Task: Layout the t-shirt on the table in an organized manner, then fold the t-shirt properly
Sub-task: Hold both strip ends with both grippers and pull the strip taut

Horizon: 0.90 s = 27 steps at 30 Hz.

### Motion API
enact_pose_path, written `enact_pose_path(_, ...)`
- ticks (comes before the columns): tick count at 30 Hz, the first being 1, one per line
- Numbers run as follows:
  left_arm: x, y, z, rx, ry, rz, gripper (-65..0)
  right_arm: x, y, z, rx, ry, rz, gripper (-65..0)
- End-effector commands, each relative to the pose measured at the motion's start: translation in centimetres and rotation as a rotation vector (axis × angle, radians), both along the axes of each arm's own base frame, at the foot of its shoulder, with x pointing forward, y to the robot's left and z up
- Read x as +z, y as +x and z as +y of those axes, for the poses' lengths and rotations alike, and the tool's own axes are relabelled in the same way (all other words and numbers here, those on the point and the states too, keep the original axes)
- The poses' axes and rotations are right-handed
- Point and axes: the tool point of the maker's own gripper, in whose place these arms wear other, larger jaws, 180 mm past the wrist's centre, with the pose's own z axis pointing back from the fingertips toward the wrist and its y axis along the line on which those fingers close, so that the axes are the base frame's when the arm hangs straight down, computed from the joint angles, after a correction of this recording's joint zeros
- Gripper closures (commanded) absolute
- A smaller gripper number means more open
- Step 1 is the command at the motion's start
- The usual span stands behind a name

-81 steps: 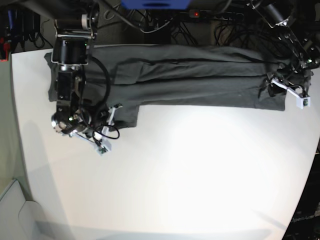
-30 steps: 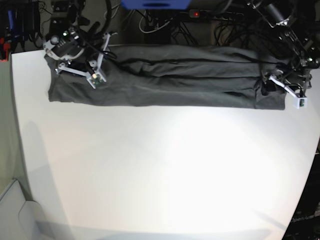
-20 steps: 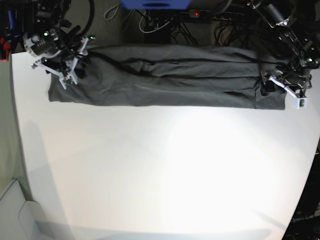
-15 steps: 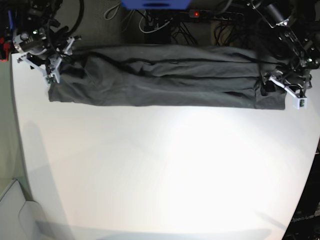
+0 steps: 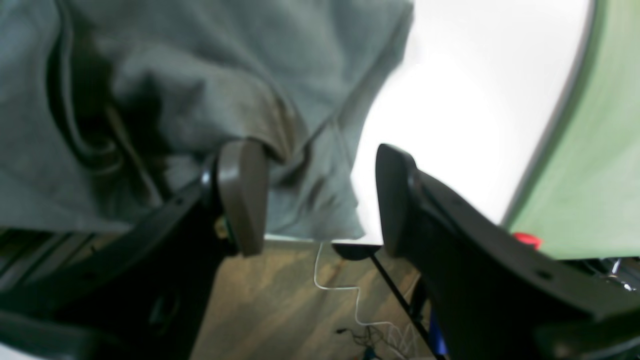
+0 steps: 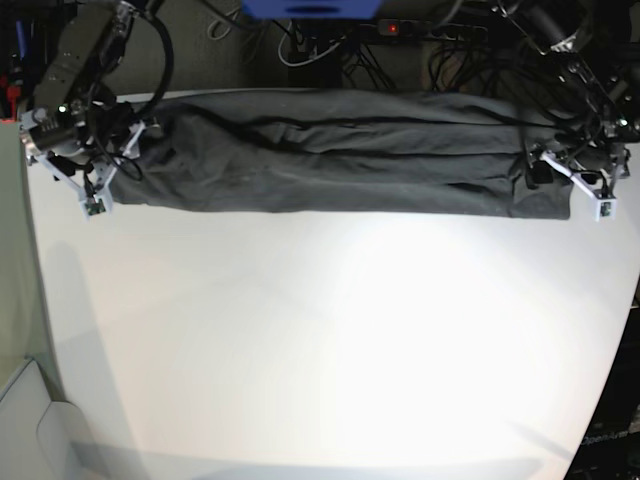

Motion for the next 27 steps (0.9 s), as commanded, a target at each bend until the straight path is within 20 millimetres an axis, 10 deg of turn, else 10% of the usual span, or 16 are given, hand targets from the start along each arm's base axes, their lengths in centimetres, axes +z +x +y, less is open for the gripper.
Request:
enact_pose_path(1, 1.5, 0.8, 0.7, -0.003, 0.028, -0.040, -65.0, 0.7, 0.8, -0.2, 0.000, -0.009, -0.028, -34.8)
enact_pose_path(16, 1.1, 0.7, 0.4, -0.008, 0.023, -0.030, -65.0, -1.3, 2.3, 1.0, 0.033, 0.057, -0.034, -34.8)
enact_pose_path(27, -3.4, -1.4, -1.1, 0.016, -0.090, 0.071, -65.0, -1.3, 2.3, 0.9, 0.033, 0.054, -0.034, -34.8)
